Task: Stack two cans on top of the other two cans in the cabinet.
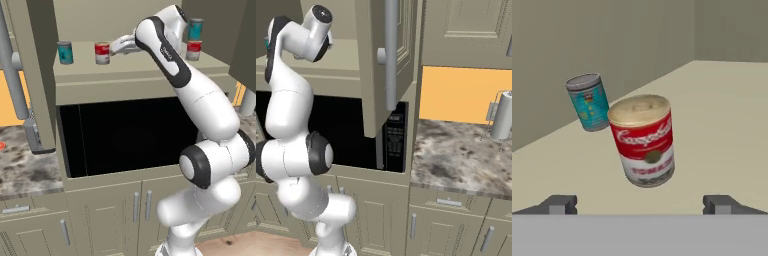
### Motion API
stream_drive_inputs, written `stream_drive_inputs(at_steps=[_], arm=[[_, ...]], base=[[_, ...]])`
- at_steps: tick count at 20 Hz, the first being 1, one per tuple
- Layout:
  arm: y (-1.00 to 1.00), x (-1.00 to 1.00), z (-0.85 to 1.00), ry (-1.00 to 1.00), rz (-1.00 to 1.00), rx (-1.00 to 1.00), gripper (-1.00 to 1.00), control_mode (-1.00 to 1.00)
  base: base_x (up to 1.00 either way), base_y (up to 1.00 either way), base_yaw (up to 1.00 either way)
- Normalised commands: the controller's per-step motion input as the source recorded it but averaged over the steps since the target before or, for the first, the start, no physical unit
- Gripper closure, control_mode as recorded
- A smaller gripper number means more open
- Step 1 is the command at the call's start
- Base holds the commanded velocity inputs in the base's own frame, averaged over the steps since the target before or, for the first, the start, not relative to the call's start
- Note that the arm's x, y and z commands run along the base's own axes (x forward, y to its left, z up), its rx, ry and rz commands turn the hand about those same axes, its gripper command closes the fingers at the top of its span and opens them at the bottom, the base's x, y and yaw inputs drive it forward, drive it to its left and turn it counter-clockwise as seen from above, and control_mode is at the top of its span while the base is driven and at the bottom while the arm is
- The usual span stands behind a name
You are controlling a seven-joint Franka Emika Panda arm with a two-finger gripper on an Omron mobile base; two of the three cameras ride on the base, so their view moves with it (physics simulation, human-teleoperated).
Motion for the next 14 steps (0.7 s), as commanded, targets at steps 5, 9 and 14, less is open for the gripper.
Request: stream_drive_inputs(at_steps=[5,9,14], arm=[[0.24,0.00,-0.11,-0.01,0.15,0.00,-1.00,-1.00],[0.27,0.02,-0.07,-0.05,0.12,0.00,-1.00,-1.00],[0.16,0.07,0.00,-0.04,0.03,0.00,-1.00,-1.00]], base=[[0.00,0.00,0.00],[0.00,0.00,0.00],[0.00,0.00,0.00]])
